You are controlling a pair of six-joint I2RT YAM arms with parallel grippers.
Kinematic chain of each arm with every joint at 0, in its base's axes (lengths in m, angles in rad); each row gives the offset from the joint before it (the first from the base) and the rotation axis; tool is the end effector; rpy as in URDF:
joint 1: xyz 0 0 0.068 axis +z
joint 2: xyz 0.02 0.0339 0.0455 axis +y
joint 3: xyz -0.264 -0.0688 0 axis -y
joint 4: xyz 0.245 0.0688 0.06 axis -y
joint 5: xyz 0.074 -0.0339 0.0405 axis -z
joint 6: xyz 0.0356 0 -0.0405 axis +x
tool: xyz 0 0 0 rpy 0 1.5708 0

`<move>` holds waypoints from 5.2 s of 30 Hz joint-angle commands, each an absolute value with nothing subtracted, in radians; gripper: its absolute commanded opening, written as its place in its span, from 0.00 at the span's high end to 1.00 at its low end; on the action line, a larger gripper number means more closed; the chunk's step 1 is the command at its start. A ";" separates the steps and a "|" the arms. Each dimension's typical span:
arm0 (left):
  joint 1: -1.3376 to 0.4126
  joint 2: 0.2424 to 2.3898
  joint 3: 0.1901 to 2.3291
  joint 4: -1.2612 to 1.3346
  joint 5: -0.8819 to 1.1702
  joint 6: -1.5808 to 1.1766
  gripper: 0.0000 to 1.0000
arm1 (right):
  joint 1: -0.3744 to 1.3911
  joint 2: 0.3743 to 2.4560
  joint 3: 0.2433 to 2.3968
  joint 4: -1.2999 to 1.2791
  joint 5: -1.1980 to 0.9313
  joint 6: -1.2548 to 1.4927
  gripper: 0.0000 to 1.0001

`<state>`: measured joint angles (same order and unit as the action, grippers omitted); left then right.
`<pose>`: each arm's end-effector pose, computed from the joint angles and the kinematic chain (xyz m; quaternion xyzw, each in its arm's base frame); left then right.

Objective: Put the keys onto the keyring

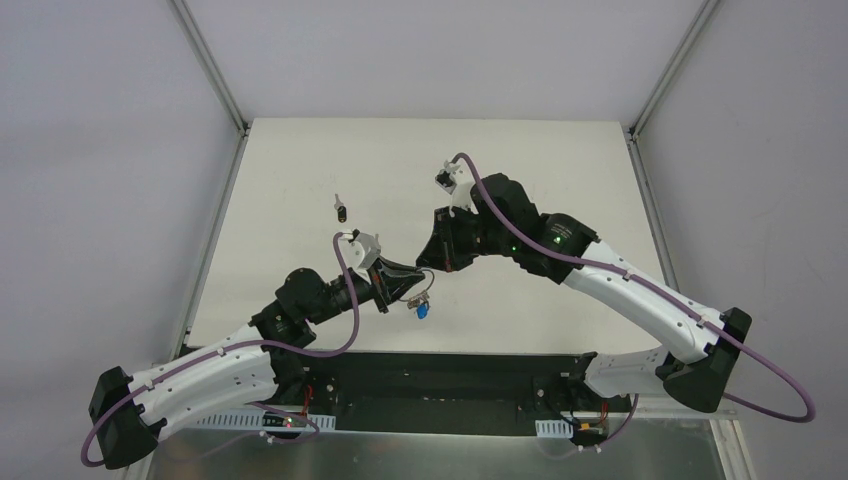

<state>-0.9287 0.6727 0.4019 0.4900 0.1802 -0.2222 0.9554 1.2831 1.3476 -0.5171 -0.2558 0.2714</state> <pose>0.0979 -0.1416 0.2940 0.2814 0.5602 -0.4701 0.6213 0.1562 0.2365 0.3949 -0.3457 0.7694 0.3913 0.3679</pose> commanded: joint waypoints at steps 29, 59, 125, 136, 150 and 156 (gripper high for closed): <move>-0.928 0.625 0.382 0.534 0.195 -0.098 0.63 | 0.967 1.301 1.466 -0.616 -0.201 0.304 1.00; -0.929 0.627 0.354 0.601 0.212 -0.066 0.53 | 0.995 1.350 1.514 -0.664 -0.201 0.313 1.00; -0.929 0.633 0.375 0.586 0.259 -0.093 0.72 | 1.022 1.353 1.531 -0.673 -0.178 0.310 1.00; -0.929 0.613 0.374 0.588 0.248 -0.100 1.00 | 1.022 1.358 1.534 -0.676 -0.177 0.307 1.00; -0.930 0.582 0.384 0.569 0.286 -0.118 0.93 | 1.029 1.364 1.538 -0.680 -0.157 0.313 1.00; -0.929 0.557 0.376 0.558 0.284 -0.106 0.81 | 1.031 1.366 1.546 -0.688 -0.149 0.314 1.00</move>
